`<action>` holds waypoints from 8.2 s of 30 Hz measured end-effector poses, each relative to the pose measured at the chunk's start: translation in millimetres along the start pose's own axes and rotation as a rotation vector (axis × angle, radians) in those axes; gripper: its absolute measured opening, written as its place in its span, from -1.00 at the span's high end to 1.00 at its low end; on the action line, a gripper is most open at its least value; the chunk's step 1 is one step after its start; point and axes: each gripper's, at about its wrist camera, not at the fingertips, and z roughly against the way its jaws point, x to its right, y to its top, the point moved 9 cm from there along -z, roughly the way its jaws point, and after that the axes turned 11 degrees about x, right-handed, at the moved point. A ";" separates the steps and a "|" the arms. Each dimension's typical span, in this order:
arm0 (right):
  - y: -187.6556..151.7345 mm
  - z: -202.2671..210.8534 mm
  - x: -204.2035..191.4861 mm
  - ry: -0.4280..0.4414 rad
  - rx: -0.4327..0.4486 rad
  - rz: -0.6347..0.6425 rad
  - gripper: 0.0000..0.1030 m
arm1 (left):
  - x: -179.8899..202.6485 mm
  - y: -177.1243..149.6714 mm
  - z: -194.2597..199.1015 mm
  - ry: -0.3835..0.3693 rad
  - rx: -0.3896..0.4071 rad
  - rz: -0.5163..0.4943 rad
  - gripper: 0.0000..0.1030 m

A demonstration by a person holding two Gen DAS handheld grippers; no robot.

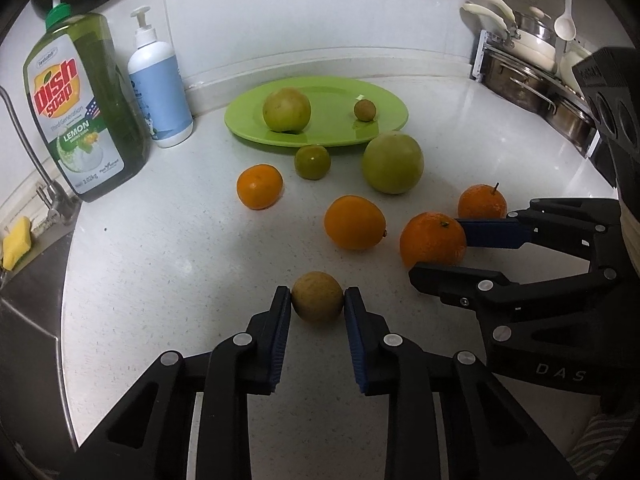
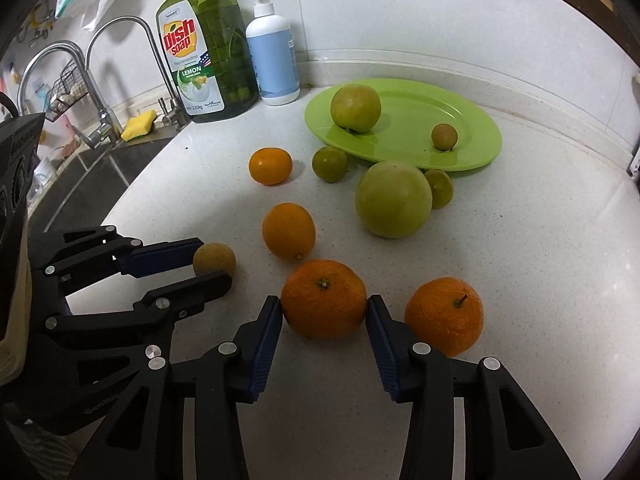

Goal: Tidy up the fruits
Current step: 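Grasp the small brown fruit with left gripper while right gripper grasps an orange, then carry both held fruits over the green plate and lower them onto it, then open both grippers to release the fruits on the plate and withdraw, then move both tools back toward the oranges on the counter, then grasp an orange with left gripper while right gripper grasps another orange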

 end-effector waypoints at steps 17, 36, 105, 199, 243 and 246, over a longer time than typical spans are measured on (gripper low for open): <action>5.5 12.0 -5.1 0.004 0.038 0.015 0.15 | -2.6 10.6 24.7 0.033 0.058 0.024 0.47; 43.4 66.0 9.0 -0.056 0.162 0.038 0.14 | -10.7 55.7 72.4 0.146 0.170 0.045 0.47; 172.5 -140.9 149.2 -0.064 -0.032 -0.056 0.14 | -51.6 194.3 -193.8 -0.007 -0.092 0.030 0.43; -2.8 17.2 61.3 -0.094 -0.073 -0.115 -0.10 | 19.5 33.4 -28.9 0.004 0.014 -0.027 -0.26; 16.0 23.2 62.7 -0.062 -0.007 -0.148 0.19 | 25.6 54.2 -14.0 -0.007 0.041 0.019 0.27; 24.8 29.5 63.8 -0.061 0.019 -0.144 0.19 | 25.1 63.5 -6.4 -0.004 0.066 0.016 0.27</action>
